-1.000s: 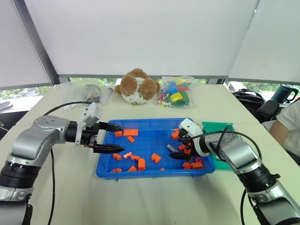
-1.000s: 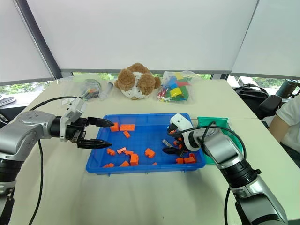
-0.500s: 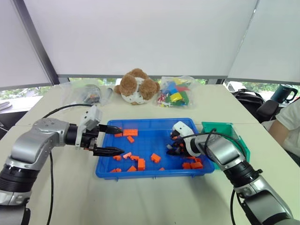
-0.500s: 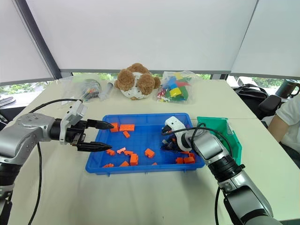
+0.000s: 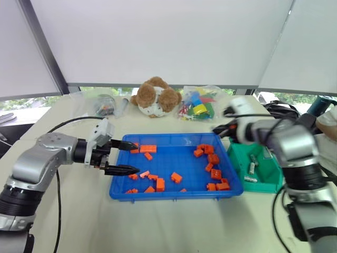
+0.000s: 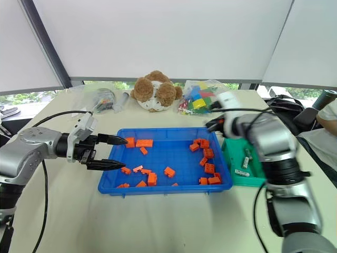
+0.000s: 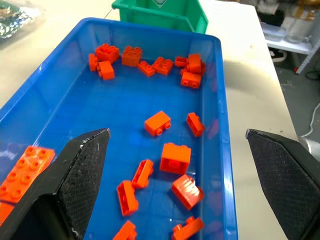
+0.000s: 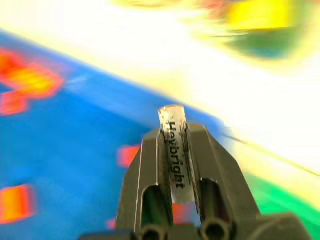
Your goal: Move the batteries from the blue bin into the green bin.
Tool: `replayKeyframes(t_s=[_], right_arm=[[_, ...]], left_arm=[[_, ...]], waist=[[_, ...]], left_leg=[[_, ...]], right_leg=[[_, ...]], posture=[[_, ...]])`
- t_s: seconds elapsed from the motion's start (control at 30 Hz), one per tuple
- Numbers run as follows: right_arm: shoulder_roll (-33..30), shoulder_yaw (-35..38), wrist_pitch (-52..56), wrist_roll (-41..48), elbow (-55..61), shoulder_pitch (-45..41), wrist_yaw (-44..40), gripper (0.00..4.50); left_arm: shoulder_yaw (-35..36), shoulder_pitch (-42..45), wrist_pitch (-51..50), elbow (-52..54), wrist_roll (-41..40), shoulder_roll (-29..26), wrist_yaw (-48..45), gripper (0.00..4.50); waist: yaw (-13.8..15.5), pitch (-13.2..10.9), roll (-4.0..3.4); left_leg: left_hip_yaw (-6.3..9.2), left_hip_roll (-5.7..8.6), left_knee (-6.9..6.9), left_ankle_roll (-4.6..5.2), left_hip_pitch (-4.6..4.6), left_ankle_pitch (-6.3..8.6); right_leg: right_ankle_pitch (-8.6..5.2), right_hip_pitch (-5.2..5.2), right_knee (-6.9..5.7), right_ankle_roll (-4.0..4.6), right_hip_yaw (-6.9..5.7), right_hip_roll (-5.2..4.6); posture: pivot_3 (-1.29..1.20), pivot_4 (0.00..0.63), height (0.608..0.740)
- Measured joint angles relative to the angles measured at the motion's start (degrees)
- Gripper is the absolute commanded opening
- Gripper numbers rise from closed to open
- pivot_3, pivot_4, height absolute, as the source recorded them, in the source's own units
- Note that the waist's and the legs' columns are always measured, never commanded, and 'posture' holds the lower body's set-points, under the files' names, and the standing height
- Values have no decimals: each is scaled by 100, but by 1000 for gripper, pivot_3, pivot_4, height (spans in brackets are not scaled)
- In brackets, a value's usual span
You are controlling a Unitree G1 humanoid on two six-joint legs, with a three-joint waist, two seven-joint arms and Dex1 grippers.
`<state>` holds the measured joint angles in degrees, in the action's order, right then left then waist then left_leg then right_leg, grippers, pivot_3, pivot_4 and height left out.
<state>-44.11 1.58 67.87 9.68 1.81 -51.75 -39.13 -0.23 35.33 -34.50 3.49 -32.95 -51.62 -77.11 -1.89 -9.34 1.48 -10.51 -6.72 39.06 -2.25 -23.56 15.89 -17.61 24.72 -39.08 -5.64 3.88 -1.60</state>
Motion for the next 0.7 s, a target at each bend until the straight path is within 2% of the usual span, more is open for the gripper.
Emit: replayKeyframes(t_s=[0.1, 0.23, 0.37, 0.5, 0.53, 0.7], right_arm=[[-479, 204, -24, 2, -2, 466, 41, 19], [-627, 218, -3, 60, -66, 1103, 40, 19], [-629, 279, 4, 186, 55, 1360, 34, 1892], [-628, 267, -24, 244, 135, 1624, 56, 4052], [-633, 267, -28, 258, 149, 1651, 50, 4414], [-804, 372, -125, 612, 712, 1669, -295, 4414]], left_arm=[[-5, 4, 17, -43, 5, 10, -11, 4500], [-17, 50, 44, -88, 38, 43, -36, 4500], [-24, 66, 106, -129, 84, 54, -55, 4500], [-35, 92, 122, -135, 111, 55, -84, 4500], [-36, 92, 122, -135, 111, 55, -93, 4500], [-38, 99, 107, -127, 110, 54, -114, 4500]], waist=[[-42, 1, 2], [-98, 0, 0], [-85, -1, -2], [-53, -1, -2], [-51, -1, -2], [-60, -1, -2]], left_leg=[[2, 0, -6, 0, 1, 0], [1, 0, -8, 0, 3, -1], [0, 0, -8, -1, 4, -1], [-2, 0, -4, -1, 3, -1], [-2, 0, -3, -1, 3, -1], [0, 0, -6, -1, 3, -1]], right_leg=[[0, 0, 0, 0, 1, 3], [0, 3, -3, -1, 5, 5], [0, 4, -4, -1, 5, 5], [0, 3, -3, -1, 5, 2], [0, 2, -3, -1, 5, 2], [0, 3, -3, -1, 5, 4]], posture=[[0, 150, 733], [0, 150, 733], [0, 150, 733], [0, 150, 733], [0, 150, 733], [0, 150, 733]])
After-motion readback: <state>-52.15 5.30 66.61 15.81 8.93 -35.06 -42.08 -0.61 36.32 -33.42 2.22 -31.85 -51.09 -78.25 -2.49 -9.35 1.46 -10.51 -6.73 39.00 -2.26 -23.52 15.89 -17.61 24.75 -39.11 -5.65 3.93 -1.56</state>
